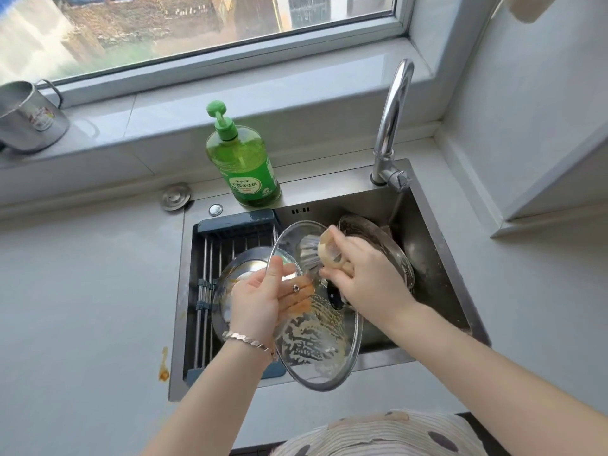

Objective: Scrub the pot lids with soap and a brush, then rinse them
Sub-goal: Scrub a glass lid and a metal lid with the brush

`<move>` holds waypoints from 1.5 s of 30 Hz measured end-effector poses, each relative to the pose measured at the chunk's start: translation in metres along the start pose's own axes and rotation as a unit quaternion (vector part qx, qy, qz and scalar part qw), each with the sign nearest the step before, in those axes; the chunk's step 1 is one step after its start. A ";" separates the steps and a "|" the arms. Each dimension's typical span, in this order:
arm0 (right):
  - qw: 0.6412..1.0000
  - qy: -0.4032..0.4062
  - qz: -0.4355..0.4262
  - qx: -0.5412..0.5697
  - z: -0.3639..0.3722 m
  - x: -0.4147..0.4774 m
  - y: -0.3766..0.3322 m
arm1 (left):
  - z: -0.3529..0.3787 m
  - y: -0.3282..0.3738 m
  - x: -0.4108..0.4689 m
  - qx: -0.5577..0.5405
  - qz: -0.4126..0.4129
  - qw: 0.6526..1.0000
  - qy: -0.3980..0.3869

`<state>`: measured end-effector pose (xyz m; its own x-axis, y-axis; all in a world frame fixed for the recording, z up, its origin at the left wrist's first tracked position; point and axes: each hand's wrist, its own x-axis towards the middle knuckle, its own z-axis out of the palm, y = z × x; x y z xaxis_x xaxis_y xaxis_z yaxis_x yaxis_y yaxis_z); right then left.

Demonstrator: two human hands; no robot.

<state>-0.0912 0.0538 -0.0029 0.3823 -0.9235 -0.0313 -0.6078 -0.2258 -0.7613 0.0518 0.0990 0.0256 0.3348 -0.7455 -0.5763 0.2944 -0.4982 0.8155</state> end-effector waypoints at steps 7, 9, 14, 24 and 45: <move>0.990 -0.007 -0.020 -0.141 0.004 0.001 0.000 | -0.005 0.007 0.004 -0.009 -0.016 0.999 0.047; 0.989 -0.012 0.002 -0.150 0.005 0.001 0.001 | -0.005 0.006 0.006 -0.004 -0.014 0.998 0.059; 0.979 0.020 -0.137 -0.147 0.023 -0.029 -0.015 | -0.013 0.004 0.011 0.010 -0.019 0.997 0.079; 0.978 0.010 -0.199 -0.067 0.016 -0.018 -0.014 | -0.011 0.013 0.010 0.110 0.058 0.991 0.047; 0.936 -0.023 -0.351 -0.035 0.019 -0.034 0.010 | -0.014 0.005 0.013 0.059 -0.035 0.996 0.051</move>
<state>-0.0972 0.0882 -0.0220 0.7332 -0.5265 0.4303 -0.2397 -0.7923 -0.5610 0.0703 0.0936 0.0212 0.4084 -0.6606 -0.6300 0.2155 -0.6009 0.7698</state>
